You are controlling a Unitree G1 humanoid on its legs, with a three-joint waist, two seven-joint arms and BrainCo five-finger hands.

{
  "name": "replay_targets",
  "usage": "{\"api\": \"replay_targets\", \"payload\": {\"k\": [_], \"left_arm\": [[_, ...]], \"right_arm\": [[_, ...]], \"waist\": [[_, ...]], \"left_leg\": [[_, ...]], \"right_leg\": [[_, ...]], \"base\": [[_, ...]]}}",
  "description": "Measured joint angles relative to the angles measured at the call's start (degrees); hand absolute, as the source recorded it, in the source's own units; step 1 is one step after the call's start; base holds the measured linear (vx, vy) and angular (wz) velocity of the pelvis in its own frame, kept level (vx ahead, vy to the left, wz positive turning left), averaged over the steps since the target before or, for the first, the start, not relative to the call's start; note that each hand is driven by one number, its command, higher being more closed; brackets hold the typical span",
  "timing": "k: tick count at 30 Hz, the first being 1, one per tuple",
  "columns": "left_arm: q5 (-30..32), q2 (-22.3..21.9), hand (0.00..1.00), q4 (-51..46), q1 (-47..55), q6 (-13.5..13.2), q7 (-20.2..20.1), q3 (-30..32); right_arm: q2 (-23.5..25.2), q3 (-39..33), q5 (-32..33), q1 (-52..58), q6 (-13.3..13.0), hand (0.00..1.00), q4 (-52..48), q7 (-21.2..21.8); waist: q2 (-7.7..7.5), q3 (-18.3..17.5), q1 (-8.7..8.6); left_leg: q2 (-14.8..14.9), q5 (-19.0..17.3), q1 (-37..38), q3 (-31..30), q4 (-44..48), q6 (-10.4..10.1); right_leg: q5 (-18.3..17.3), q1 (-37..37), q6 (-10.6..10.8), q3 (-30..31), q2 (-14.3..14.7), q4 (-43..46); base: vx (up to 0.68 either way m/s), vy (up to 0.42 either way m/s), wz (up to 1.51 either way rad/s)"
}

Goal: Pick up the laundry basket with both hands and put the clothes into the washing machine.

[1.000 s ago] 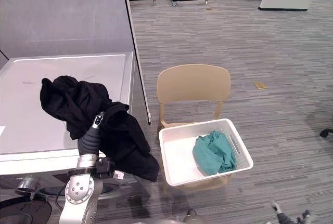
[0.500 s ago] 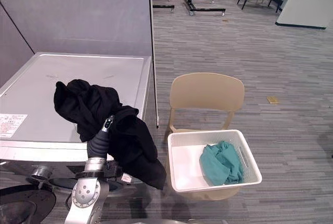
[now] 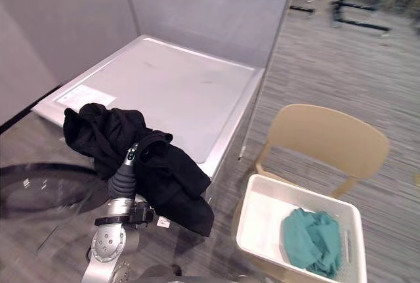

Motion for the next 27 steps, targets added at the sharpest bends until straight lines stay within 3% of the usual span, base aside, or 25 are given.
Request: {"api": "replay_targets", "payload": {"k": [1,2,3,4,5,6,7,8,9,10,11,14,16,19,21,22,23,24,27], "left_arm": [[-0.22,-0.27,1.0,0.01,-0.41,0.04,0.06,-0.76],[-0.23,-0.46,1.0,-0.37,-0.61,-0.1,0.15,-1.43],[-0.23,-0.83,1.0,-0.37,-0.61,-0.16,0.32,-1.83],[-0.22,-1.0,1.0,-0.37,-0.69,-0.22,0.43,-2.1],[-0.22,-1.73,1.0,-0.2,-1.26,-0.39,0.87,-3.83],[-0.21,-1.78,1.0,0.25,-2.19,-0.4,0.88,-5.0],[-0.16,-1.12,1.0,1.04,-3.86,-0.94,0.81,-6.23],[-0.19,-0.53,1.0,2.02,-7.61,-2.36,0.84,-7.44],[-0.18,-0.79,1.0,3.83,-9.65,-3.13,0.84,-8.36],[-0.2,-0.57,1.0,6.99,-12.38,-3.48,0.88,-9.76],[-0.22,-0.4,1.0,10.31,-14.75,-3.28,0.77,-10.54],[-0.77,1.69,1.0,13.16,-12.76,-2.98,0.71,-10.61],[-0.83,2.16,1.0,14.0,-12.64,-2.93,0.61,-10.31],[-1.41,2.8,1.0,14.8,-12.63,-2.79,-0.66,-10.22],[-1.81,2.79,1.0,15.72,-11.87,-2.74,-1.26,-10.2],[-1.81,2.86,1.0,15.96,-11.02,-2.57,-1.52,-10.24],[-1.81,2.84,1.0,16.47,-10.14,-2.35,-1.6,-10.25],[-1.81,2.87,1.0,16.54,-9.18,-2.2,-1.61,-10.15],[-1.8,2.67,1.0,17.01,-7.58,-1.88,-1.76,-10.13]], "right_arm": [[-0.29,-0.1,0.49,-0.34,-0.07,0.0,0.59,-0.5],[-0.57,-0.28,0.97,-0.02,-0.07,0.0,0.47,-1.24],[-0.72,-0.04,0.98,0.15,-0.08,0.0,0.08,-1.9],[-0.71,0.2,1.09,0.33,-0.02,0.0,-0.58,-2.14],[-0.67,0.65,1.41,1.05,-0.06,0.0,-2.56,-2.19],[-1.04,0.61,1.39,1.15,-0.08,0.0,-2.83,-2.21],[-0.06,-0.28,1.38,0.47,-0.18,0.0,-0.65,-1.98],[1.53,0.24,1.4,0.02,-0.39,0.0,0.14,-2.21],[1.3,0.1,1.46,-0.35,-0.5,0.0,0.53,-2.31],[0.31,-1.07,1.41,-1.49,-0.36,0.0,0.99,-2.45],[-0.1,-1.7,1.38,-2.91,-0.48,0.0,2.4,-2.58],[-0.01,-1.61,1.29,-4.05,-0.48,0.0,3.29,-3.23],[-0.27,-1.53,1.28,-4.61,-0.43,0.0,3.41,-3.32],[-0.53,-1.52,0.83,-4.97,-0.2,0.0,4.33,-3.24],[-1.21,-1.51,0.8,-4.93,0.1,0.0,3.96,-3.14],[-1.05,-1.54,0.8,-4.58,0.12,0.0,3.62,-3.05],[-0.61,-1.59,0.91,-4.19,0.23,0.0,3.38,-2.92],[-0.52,-1.42,0.85,-4.05,0.38,0.0,3.39,-2.9],[-0.45,0.26,0.85,-4.24,0.7,0.0,2.36,-1.81]], "waist": [[0.22,0.17,-0.22],[0.31,0.55,0.18],[0.6,0.54,0.2],[0.72,0.56,-0.02],[1.99,0.12,-0.49],[1.86,0.22,-0.95],[-0.96,-1.51,-3.85],[-2.78,-2.1,-4.95],[-2.04,-2.23,-5.0],[-0.19,-2.37,-5.2],[0.64,-1.55,-6.2],[-0.37,-1.71,-6.2],[-0.38,-1.65,-5.92],[-0.24,-0.67,-5.0],[0.25,0.18,-4.83],[0.53,0.38,-5.23],[0.24,0.47,-5.62],[0.18,0.62,-5.72],[-0.88,1.28,-5.87]], "left_leg": [[0.49,1.39,-1.53,1.1,-0.24,-0.76],[4.76,-0.4,-2.23,10.99,1.08,3.69],[8.65,-2.38,-3.37,17.67,5.93,6.46],[10.97,-2.9,-3.45,20.96,8.76,7.99],[12.58,1.44,-3.22,24.47,10.58,8.74],[11.43,2.67,-3.46,24.76,10.04,10.63],[5.84,7.88,-2.61,19.59,-1.44,9.49],[6.65,1.72,-1.32,25.7,1.22,13.84],[9.91,-0.11,-1.33,28.57,4.17,12.76],[12.27,-0.4,1.22,31.86,1.24,5.29],[10.12,0.97,2.01,31.85,-2.29,1.63],[5.32,2.13,2.77,30.88,-5.39,3.73],[4.73,1.29,-0.27,30.07,-2.69,5.02],[4.38,-0.35,-2.48,29.08,0.08,6.92],[3.77,-1.74,-1.87,27.34,-0.35,7.1],[3.39,-1.74,-1.39,26.5,-1.26,6.89],[2.58,-1.36,-0.42,25.4,-2.86,6.3],[1.63,-1.09,0.76,25.31,-4.68,6.03],[0.06,-0.01,4.4,25.34,-9.07,5.5]], "right_leg": [[-0.42,-0.08,-0.3,-2.04,-0.9,0.26],[-0.47,-0.03,-0.46,-4.97,-1.36,0.32],[-0.46,0.44,-0.46,-6.37,-1.35,0.54],[-0.46,1.04,-0.46,-7.32,-1.39,0.87],[-0.63,1.27,-0.75,-8.86,-1.36,4.3],[-0.35,0.36,-1.7,-9.27,-2.4,7.48],[-2.88,-2.2,-5.73,-6.32,-2.19,2.53],[0.27,-1.65,-0.23,-9.83,-4.35,-2.44],[0.85,-1.62,0.3,-11.86,-3.98,-2.71],[1.61,-1.55,0.89,-15.13,-4.02,-2.72],[2.46,-0.13,2.15,-17.67,-5.46,-3.77],[6.53,2.14,3.58,-19.33,-7.14,-8.58],[8.32,1.7,4.19,-20.02,-7.73,-9.75],[9.48,0.9,3.25,-20.34,-8.57,-8.44],[6.29,-1.54,-3.87,-14.22,-8.69,-3.05],[3.91,-3.28,-5.06,-7.5,-7.34,0.02],[1.16,-5.01,-2.66,0.1,-4.23,3.19],[-0.36,-6.05,-1.76,3.49,-2.21,4.62],[-2.82,-7.76,-2.55,6.02,5.09,4.23]], "base": [[-0.14,-0.116,1.5],[-0.07,-0.086,1.13],[-0.03,-0.075,0.84],[0.01,-0.035,0.76],[0.01,-0.014,0.89],[-0.12,0.005,1.69],[-0.08,-0.007,2.33],[-0.11,-0.024,2.32],[0.03,0.03,1.96],[0.0,0.171,1.51],[0.01,0.232,1.3],[-0.03,0.253,0.51],[-0.05,0.227,0.29],[-0.06,0.15,0.21],[-0.09,0.135,0.24],[-0.05,0.058,0.42],[-0.04,0.032,0.5],[-0.02,-0.026,0.51],[0.0,-0.087,0.29]]}}
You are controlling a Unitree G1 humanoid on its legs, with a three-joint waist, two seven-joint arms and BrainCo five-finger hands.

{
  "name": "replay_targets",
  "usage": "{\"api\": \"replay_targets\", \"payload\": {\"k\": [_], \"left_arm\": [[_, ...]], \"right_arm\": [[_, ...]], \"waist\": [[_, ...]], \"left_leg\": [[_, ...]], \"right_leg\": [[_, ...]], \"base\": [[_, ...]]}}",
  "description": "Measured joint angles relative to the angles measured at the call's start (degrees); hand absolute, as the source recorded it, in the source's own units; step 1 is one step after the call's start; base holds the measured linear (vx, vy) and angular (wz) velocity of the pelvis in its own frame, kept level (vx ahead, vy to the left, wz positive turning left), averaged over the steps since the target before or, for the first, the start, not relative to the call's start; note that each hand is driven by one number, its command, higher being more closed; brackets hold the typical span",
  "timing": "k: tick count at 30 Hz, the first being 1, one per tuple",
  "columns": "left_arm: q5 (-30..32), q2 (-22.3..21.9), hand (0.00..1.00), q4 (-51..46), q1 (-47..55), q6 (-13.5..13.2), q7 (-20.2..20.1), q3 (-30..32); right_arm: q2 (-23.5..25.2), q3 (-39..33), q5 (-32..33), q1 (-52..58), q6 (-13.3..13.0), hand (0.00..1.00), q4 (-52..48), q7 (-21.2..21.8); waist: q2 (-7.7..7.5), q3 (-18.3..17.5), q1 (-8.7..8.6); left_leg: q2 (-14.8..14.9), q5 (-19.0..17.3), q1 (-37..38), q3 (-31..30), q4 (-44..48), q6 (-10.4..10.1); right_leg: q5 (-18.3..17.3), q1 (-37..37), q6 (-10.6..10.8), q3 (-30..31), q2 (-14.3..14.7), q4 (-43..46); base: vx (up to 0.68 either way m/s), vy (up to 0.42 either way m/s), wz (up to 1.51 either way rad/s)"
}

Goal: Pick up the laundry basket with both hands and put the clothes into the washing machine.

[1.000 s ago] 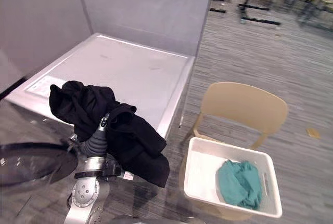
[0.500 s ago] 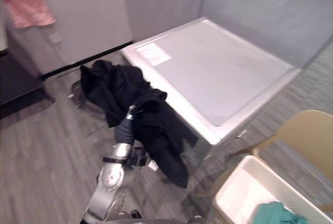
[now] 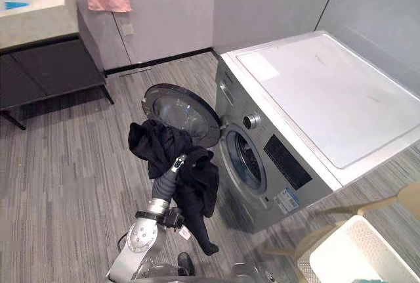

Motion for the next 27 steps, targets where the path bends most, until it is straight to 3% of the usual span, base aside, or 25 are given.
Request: {"api": "replay_targets", "payload": {"k": [1,2,5,12,13,15,17,19,21,23,24,25,26,27], "left_arm": [[0.0,-0.06,1.0,0.01,0.28,0.13,-0.04,0.03],[-0.01,-0.53,1.0,0.06,0.76,0.53,-0.28,0.19],[0.03,-1.52,1.0,0.11,1.68,0.95,-1.08,0.43],[0.02,-3.73,1.0,-0.05,4.13,1.02,-2.47,5.01],[0.02,-4.45,1.0,-0.63,4.88,1.09,-2.56,6.44],[0.01,-4.28,1.0,-1.73,5.83,1.14,-2.55,8.02],[-0.05,-4.45,1.0,-3.16,7.59,1.42,-2.46,10.75],[-0.05,-4.51,1.0,-3.3,8.58,2.05,-2.4,11.88],[-0.03,-4.65,1.0,-3.32,9.52,2.21,-2.44,12.54],[0.0,-4.94,1.0,-3.32,9.89,2.58,-2.35,13.63],[0.04,-5.37,1.0,-3.32,9.98,2.73,-2.14,13.84],[0.05,-5.1,1.0,-2.82,9.57,2.9,-2.06,14.05],[0.09,-4.66,1.0,-2.72,9.53,3.38,-2.04,13.91],[0.14,-4.69,1.0,-2.69,9.48,3.43,-2.06,13.87]], "right_arm": [[0.0,0.22,0.0,0.08,-0.03,0.0,-0.09,0.01],[-0.3,0.95,0.12,0.27,-0.19,0.0,-1.26,0.13],[-0.32,1.16,0.15,0.83,-0.49,0.0,-1.99,0.35],[0.1,1.32,0.02,2.21,-0.41,0.0,-4.18,1.08],[-0.02,1.8,0.03,2.21,-0.62,0.0,-4.4,1.15],[0.49,2.31,0.03,2.08,-0.7,0.0,-4.83,1.16],[0.56,2.42,0.06,2.16,-0.74,0.0,-5.91,1.14],[0.37,2.61,0.07,2.32,-0.67,0.0,-6.58,1.07],[0.1,3.71,0.01,2.26,-0.62,0.0,-8.01,1.09],[-0.04,5.58,-0.06,1.65,-0.63,0.0,-9.52,1.05],[-0.27,6.24,-0.13,1.21,-0.64,0.0,-10.59,1.0],[-0.3,6.66,-0.61,0.57,-0.57,0.0,-10.34,0.95],[0.91,7.81,-1.32,1.07,-0.41,0.0,-10.74,0.99],[0.89,8.34,-1.51,1.03,-0.33,0.0,-10.77,1.01]], "waist": [[0.66,0.26,0.04],[0.73,0.42,-0.41],[1.02,0.46,-0.59],[1.16,0.23,0.05],[1.51,0.15,0.82],[0.43,0.95,1.31],[0.37,1.28,2.26],[0.69,1.83,3.21],[0.81,1.85,4.35],[0.48,1.64,4.59],[1.25,1.12,5.31],[1.1,0.83,5.72],[-0.81,-0.25,4.01],[-1.26,-0.52,4.06]], "left_leg": [[0.0,0.4,0.01,-0.08,-0.23,-0.09],[-0.07,1.72,-0.02,-1.67,-0.27,0.1],[-0.44,2.27,0.06,-3.64,-0.86,-0.65],[2.49,3.21,2.23,0.05,0.11,-0.38],[3.04,2.55,1.77,-0.04,3.09,0.49],[4.75,2.16,-1.12,0.28,12.82,0.74],[8.57,2.22,-6.83,0.26,27.94,0.72],[11.15,-0.06,-8.99,0.03,33.75,1.12],[12.12,-2.97,-9.18,-2.17,31.19,-0.05],[9.92,-3.48,-10.39,-10.17,24.78,-1.36],[8.61,-2.49,-9.49,-16.22,17.26,-2.94],[7.85,-0.93,-8.87,-16.83,16.98,-5.78],[6.59,-2.17,-8.81,-14.8,18.15,-4.58],[6.86,-3.48,-8.5,-12.97,19.79,-3.65]], "right_leg": [[-0.17,-0.79,-0.38,0.02,1.18,-0.15],[0.04,-1.57,-2.06,0.87,3.57,-1.0],[0.81,-0.09,-4.84,1.57,4.46,-2.39],[0.77,5.41,-4.79,-5.03,4.36,-4.86],[0.69,6.26,-4.75,-5.32,4.35,-4.94],[0.37,8.29,-4.54,-5.82,4.0,-5.52],[-2.11,10.56,-5.6,-5.78,4.09,-6.51],[-3.31,11.59,-5.62,-5.14,4.2,-6.09],[-5.13,11.49,-5.82,-2.63,3.85,-4.57],[-6.67,9.52,-4.4,0.67,2.92,-2.01],[-7.75,7.29,-2.72,3.73,2.97,0.24],[-8.55,6.08,-1.42,6.26,2.48,1.89],[-7.99,5.76,0.19,8.85,0.85,0.97],[-7.65,5.76,0.8,10.85,0.38,0.51]], "base": [[0.01,-0.135,0.24],[0.0,-0.093,0.32],[0.08,-0.089,0.38],[0.12,-0.109,0.42],[0.1,0.012,0.19],[0.08,0.013,0.27],[0.03,0.047,0.14],[0.02,0.124,-0.14],[0.09,0.176,-0.46],[0.19,0.278,-0.8],[0.17,0.262,-1.13],[0.31,0.333,-1.11],[0.28,0.256,-0.86],[0.3,0.248,-0.74]]}}
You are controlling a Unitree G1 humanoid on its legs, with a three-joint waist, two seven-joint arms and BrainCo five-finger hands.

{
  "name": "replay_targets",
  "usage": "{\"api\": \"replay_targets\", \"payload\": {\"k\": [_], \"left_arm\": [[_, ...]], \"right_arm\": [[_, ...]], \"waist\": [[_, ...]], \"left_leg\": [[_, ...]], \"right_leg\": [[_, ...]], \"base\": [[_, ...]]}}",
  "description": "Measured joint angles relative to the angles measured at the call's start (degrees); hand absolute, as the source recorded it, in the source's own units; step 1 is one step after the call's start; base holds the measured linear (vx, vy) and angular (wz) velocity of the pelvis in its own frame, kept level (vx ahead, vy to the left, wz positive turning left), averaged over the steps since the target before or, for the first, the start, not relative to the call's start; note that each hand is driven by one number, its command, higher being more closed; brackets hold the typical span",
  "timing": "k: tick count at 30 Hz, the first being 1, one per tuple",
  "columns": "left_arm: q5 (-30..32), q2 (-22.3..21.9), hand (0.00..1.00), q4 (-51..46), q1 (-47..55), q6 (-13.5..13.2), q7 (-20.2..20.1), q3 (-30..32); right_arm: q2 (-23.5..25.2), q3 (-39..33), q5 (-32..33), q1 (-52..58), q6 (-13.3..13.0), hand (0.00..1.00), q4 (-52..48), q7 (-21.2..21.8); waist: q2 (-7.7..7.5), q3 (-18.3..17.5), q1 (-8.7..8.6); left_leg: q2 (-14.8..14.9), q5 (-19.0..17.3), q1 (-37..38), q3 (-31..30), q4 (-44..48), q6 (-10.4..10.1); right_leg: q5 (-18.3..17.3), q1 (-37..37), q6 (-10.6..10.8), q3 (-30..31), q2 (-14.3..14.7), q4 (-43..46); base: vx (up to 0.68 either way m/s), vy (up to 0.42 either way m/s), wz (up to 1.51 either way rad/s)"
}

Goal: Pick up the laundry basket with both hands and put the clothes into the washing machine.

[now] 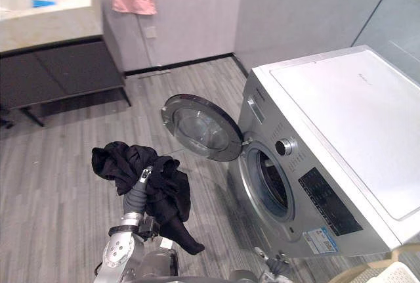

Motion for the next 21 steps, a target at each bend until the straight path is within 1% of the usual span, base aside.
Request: {"api": "replay_targets", "payload": {"k": [1,2,3,4,5,6,7,8,9,10,11,12,13,14,15,16,17,18,19,20,21], "left_arm": [[0.0,0.09,1.0,0.01,0.02,0.04,0.0,0.07],[-0.02,0.45,1.0,0.04,0.04,0.14,0.02,0.17],[0.0,0.66,1.0,0.04,-0.04,0.22,-0.01,0.14],[0.01,0.95,1.0,0.03,-0.09,0.32,-0.07,0.14],[0.01,1.44,1.0,0.0,-0.06,0.36,-0.11,0.19],[0.0,1.67,1.0,-0.01,-0.02,0.37,-0.1,0.27],[0.05,2.11,1.0,0.0,-0.05,0.43,-0.11,0.39],[0.08,2.09,1.0,0.03,-0.16,0.42,-0.09,0.47],[0.26,2.09,1.0,0.17,-0.23,0.37,-0.09,0.44],[0.45,1.94,1.0,1.4,-0.58,0.31,-0.1,0.26],[0.44,2.19,1.0,3.11,-0.93,0.32,-0.08,0.38],[0.45,2.38,1.0,4.36,-1.29,0.32,-0.1,0.33],[0.4,2.96,1.0,7.56,-2.56,0.48,-0.21,0.31],[0.4,3.15,1.0,10.71,-4.04,1.31,-0.48,0.05],[0.44,2.99,1.0,11.84,-4.39,1.68,-0.71,-0.09],[0.49,2.31,1.0,12.57,-4.7,2.16,-0.74,-0.03],[0.5,2.18,1.0,12.79,-4.56,2.18,-0.79,-0.1],[0.62,1.5,1.0,12.79,-4.15,2.1,-1.33,-0.29],[0.73,1.12,1.0,12.59,-4.31,2.08,-1.63,-0.38],[0.94,0.66,1.0,11.9,-4.03,2.05,-1.61,-0.15],[0.99,0.8,1.0,10.89,-3.28,2.02,-1.53,0.29]], "right_arm": [[-0.02,0.01,-0.25,-0.11,-0.01,0.0,-0.16,0.01],[-0.08,0.01,-0.5,-0.51,-0.13,0.0,-0.64,-0.01],[-0.04,0.11,-0.74,-0.62,-0.14,0.0,-0.94,0.02],[-0.03,0.59,-0.89,-0.76,-0.11,0.0,-1.39,0.14],[0.01,0.78,-1.24,-0.9,0.05,0.0,-1.73,0.25],[-0.01,0.77,-1.63,-1.04,0.08,0.0,-1.87,0.25],[-0.01,0.76,-2.3,-1.55,0.1,0.0,-2.01,0.28],[0.01,0.7,-2.85,-1.55,0.11,0.0,-1.96,0.27],[0.01,0.71,-3.11,-1.6,0.1,0.0,-1.92,0.27],[-0.09,0.19,-3.35,-2.17,0.04,0.0,-1.44,0.2],[-0.02,-0.3,-4.29,-4.0,0.07,0.0,0.72,0.1],[-0.14,-0.31,-4.46,-5.14,0.07,0.0,1.93,0.11],[-0.51,-0.35,-5.19,-6.89,0.11,0.0,3.83,0.07],[-1.37,-1.14,-5.43,-8.02,0.12,0.0,5.12,0.02],[-1.65,-1.77,-5.47,-8.12,0.14,0.0,5.54,0.0],[-1.77,-2.58,-5.45,-7.92,0.75,0.0,6.03,-0.05],[-1.74,-3.0,-5.43,-7.68,0.93,0.0,6.15,-0.06],[-2.0,-4.31,-5.41,-6.63,1.05,0.0,6.69,-0.1],[-2.27,-4.36,-5.25,-5.45,1.08,0.0,6.47,-0.12],[-2.83,-4.63,-4.64,-4.71,1.02,0.0,5.58,-0.15],[-2.54,-3.88,-4.6,-3.57,0.98,0.0,4.52,-0.06]], "waist": [[-0.26,-0.14,0.24],[-0.36,-0.21,0.15],[-0.35,-0.21,0.08],[-0.24,-0.09,0.15],[-0.1,0.0,0.41],[0.26,0.22,0.36],[0.52,0.33,0.12],[0.08,0.02,-0.17],[-0.19,-0.23,-0.1],[0.26,-0.6,-0.13],[0.41,-0.65,-0.1],[0.53,-0.75,-0.15],[0.72,-1.12,-0.54],[2.18,-0.81,-1.75],[2.87,-0.42,-2.21],[3.24,0.47,-3.05],[2.76,0.86,-2.9],[3.1,0.98,-2.83],[3.88,1.02,-2.78],[5.01,0.94,-2.53],[4.45,0.54,-1.56]], "left_leg": [[0.11,-0.89,0.71,1.24,0.35,0.37],[0.25,-2.18,2.73,4.05,0.09,1.49],[0.39,-2.42,4.01,5.7,-0.31,1.84],[0.86,-2.7,6.89,8.92,-1.39,2.33],[1.46,-2.74,9.74,11.64,-2.82,2.41],[1.8,-2.83,11.18,13.21,-3.42,2.55],[2.22,-2.84,13.72,15.61,-4.83,2.57],[2.81,-2.9,15.65,18.86,-6.3,2.45],[2.93,-3.02,16.5,20.39,-7.31,2.2],[3.63,-3.63,17.89,22.67,-9.41,0.84],[3.76,-3.14,18.79,23.54,-11.87,-0.13],[3.76,-2.81,18.83,23.62,-12.98,-0.64],[3.55,-2.06,18.63,23.95,-14.37,-1.76],[3.96,-1.08,18.58,23.6,-14.66,-2.44],[4.38,-0.67,18.55,23.39,-13.59,-2.35],[5.87,-0.81,17.16,22.15,-7.12,-1.75],[6.16,-2.12,16.25,20.62,-4.27,-1.54],[6.39,-3.39,15.12,18.07,-2.9,-1.1],[7.68,-1.87,14.13,17.23,-2.6,0.22],[9.49,-0.49,13.73,16.85,1.22,1.37],[11.41,1.89,12.43,15.31,8.76,3.32]], "right_leg": [[0.23,-0.02,0.4,1.56,-0.2,-0.27],[1.25,0.04,1.34,4.12,-0.7,-0.17],[1.99,-0.15,2.25,4.88,-1.02,0.34],[3.83,-1.55,3.59,5.17,-1.38,3.19],[5.39,-4.07,3.73,3.91,-1.81,8.35],[6.05,-5.36,3.57,2.68,-2.5,10.77],[5.99,-7.8,3.35,-2.11,-3.82,14.57],[6.85,-10.08,1.81,-8.89,-5.61,16.2],[8.38,-11.03,0.18,-12.46,-6.52,15.67],[8.74,-11.79,-0.36,-19.53,-7.47,15.12],[8.8,-12.9,-0.45,-23.89,-7.74,14.59],[8.79,-13.75,-0.46,-25.71,-7.79,14.43],[8.53,-13.37,-2.01,-28.04,-6.69,10.77],[8.9,-11.3,-3.35,-27.75,-3.89,5.17],[9.05,-10.09,-3.63,-27.5,-3.05,2.77],[9.12,-6.52,-3.75,-26.39,-2.01,-1.57],[9.12,-4.76,-3.74,-26.0,-1.9,-3.27],[9.17,-1.8,-3.7,-25.81,-1.88,-5.0],[9.17,0.34,-3.7,-26.3,-1.14,-5.56],[9.05,1.97,-3.57,-26.39,-0.09,-5.52],[8.95,4.34,-3.4,-26.1,0.82,-7.08]], "base": [[0.23,0.217,-1.11],[0.25,0.242,-1.06],[0.26,0.245,-1.36],[0.19,0.167,-1.41],[0.12,0.096,-1.45],[0.11,0.06,-1.35],[0.12,0.027,-1.18],[0.13,0.014,-1.12],[0.09,-0.026,-1.1],[0.13,-0.065,-1.28],[0.12,-0.096,-1.32],[0.15,-0.151,-1.3],[0.13,-0.156,-0.92],[0.16,-0.144,-0.73],[0.19,-0.125,-0.46],[0.18,-0.107,-0.35],[0.18,-0.09,-0.35],[0.12,-0.043,-0.15],[0.1,-0.007,-0.12],[0.08,-0.022,-0.23],[0.06,-0.043,-0.36]]}}
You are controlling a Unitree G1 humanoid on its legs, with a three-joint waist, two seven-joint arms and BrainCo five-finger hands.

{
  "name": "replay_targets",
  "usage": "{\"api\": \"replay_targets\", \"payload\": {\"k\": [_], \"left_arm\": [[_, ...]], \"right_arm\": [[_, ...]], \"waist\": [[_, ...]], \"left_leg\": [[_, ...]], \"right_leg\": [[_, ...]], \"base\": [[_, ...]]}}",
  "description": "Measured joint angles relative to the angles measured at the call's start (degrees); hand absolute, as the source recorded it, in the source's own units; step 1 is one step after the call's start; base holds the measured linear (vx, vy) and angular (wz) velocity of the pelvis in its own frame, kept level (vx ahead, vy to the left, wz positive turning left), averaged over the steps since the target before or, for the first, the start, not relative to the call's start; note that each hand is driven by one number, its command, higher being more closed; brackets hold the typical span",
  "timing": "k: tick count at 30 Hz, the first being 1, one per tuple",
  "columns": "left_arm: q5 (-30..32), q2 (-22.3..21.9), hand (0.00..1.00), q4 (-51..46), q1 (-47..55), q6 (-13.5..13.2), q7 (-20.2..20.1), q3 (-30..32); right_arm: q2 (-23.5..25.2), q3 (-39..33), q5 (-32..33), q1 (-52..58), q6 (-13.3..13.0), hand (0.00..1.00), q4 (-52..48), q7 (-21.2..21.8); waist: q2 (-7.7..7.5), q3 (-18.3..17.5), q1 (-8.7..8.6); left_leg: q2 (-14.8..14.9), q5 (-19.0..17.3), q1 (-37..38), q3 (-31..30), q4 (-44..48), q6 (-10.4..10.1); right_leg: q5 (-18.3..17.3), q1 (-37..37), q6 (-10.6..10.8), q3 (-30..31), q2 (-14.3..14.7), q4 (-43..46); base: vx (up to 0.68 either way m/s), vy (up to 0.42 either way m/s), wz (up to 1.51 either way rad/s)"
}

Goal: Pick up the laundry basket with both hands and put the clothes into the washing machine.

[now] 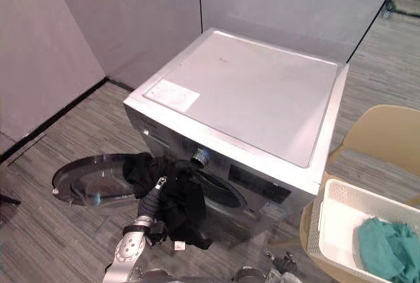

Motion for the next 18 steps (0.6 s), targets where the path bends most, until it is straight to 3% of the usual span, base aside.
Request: {"api": "replay_targets", "payload": {"k": [2,3,4,5,6,7,8,9,10,11,18], "left_arm": [[-0.01,0.56,1.0,-1.01,-0.02,0.02,0.11,1.22],[-0.02,0.72,1.0,-1.47,-0.1,0.0,0.24,1.7],[-0.01,0.7,1.0,-1.9,-0.52,-0.02,0.42,2.02],[0.03,0.83,1.0,-1.93,-0.65,0.06,0.34,1.86],[0.04,0.79,1.0,-1.94,-0.56,0.09,0.32,1.82],[0.05,0.25,1.0,-1.95,-0.05,0.14,0.32,1.77],[0.11,-1.02,1.0,-2.31,0.79,0.03,0.36,1.45],[0.11,-0.6,1.0,-2.02,0.83,0.1,0.34,1.58],[0.11,0.07,1.0,-1.81,0.83,0.25,0.67,2.07],[0.14,0.63,1.0,-1.81,0.83,0.27,0.78,2.05],[0.15,0.63,1.0,-1.65,1.83,0.32,0.2,1.93]], "right_arm": [[0.78,-0.08,0.47,0.34,-0.26,0.0,-0.84,-0.05],[1.04,-0.13,0.53,-0.04,-0.27,0.0,-0.99,-0.15],[1.69,-0.37,0.56,-0.73,-0.22,0.0,-1.43,-0.61],[1.74,-0.82,0.56,-2.0,-0.19,0.0,-1.17,-1.12],[1.91,-1.2,0.55,-2.25,-0.2,0.0,-1.13,-1.11],[1.74,-1.32,0.54,-2.69,-0.26,0.0,-1.19,-1.12],[0.77,-1.4,0.47,-2.69,-0.42,0.0,-1.13,-1.08],[1.64,-1.33,0.47,-2.85,-0.45,0.0,-0.7,-1.09],[3.0,-1.25,0.47,-2.59,-0.48,0.0,-0.53,-0.96],[3.98,-1.27,0.47,-2.19,-0.53,0.0,-0.31,-0.99],[3.95,-1.66,0.4,-1.86,-0.51,0.0,-0.17,-1.01]], "waist": [[-1.12,-0.43,0.85],[-2.03,0.01,1.4],[-1.94,0.27,2.09],[-3.0,1.16,2.0],[-3.54,1.7,2.02],[-3.34,1.96,2.01],[-1.23,1.74,2.41],[-2.43,1.8,2.7],[-4.05,1.58,2.78],[-4.53,1.8,2.86],[-4.2,1.63,3.1]], "left_leg": [[1.3,4.42,-3.61,-3.33,7.56,0.12],[1.16,3.3,-5.38,-4.88,10.34,-0.44],[-0.32,-3.14,-8.43,-8.25,10.85,-1.98],[-4.11,-7.31,-10.64,-10.87,6.85,-2.0],[-6.15,-7.52,-11.2,-11.58,2.99,-2.1],[-8.39,-4.52,-10.65,-12.83,-7.34,-3.07],[-8.36,1.57,-9.34,-14.84,-14.53,-3.94],[-9.36,1.17,-8.99,-13.75,-14.16,-3.68],[-10.3,0.89,-8.77,-13.12,-13.92,-3.23],[-10.69,0.84,-8.77,-13.1,-13.57,-3.14],[-10.51,0.81,-4.16,-11.21,-17.2,-3.1]], "right_leg": [[0.36,2.93,0.41,1.53,0.27,-3.82],[0.48,3.77,0.31,1.9,0.34,-4.98],[0.49,3.63,0.34,2.81,-0.02,-5.26],[0.57,3.56,0.52,3.1,-2.0,-4.93],[0.76,3.57,0.85,3.13,-3.28,-4.51],[0.98,3.67,1.61,3.39,-4.2,-3.82],[-0.15,3.86,4.2,4.47,-3.14,-3.18],[-1.16,4.16,5.4,5.26,-4.43,-3.12],[-1.16,4.25,5.45,6.08,-5.41,-3.61],[-0.32,4.74,4.7,6.07,-5.63,-4.3],[1.2,7.01,4.54,7.72,-5.3,-5.66]], "base": [[0.09,-0.01,-0.28],[0.18,0.122,-0.14],[0.16,0.15,-0.05],[0.15,0.171,-0.03],[0.13,0.212,-0.03],[0.15,0.289,-0.23],[0.16,0.277,-0.25],[0.15,0.184,-0.25],[0.15,0.093,-0.05],[0.14,0.072,-0.02],[0.03,-0.034,-0.11]]}}
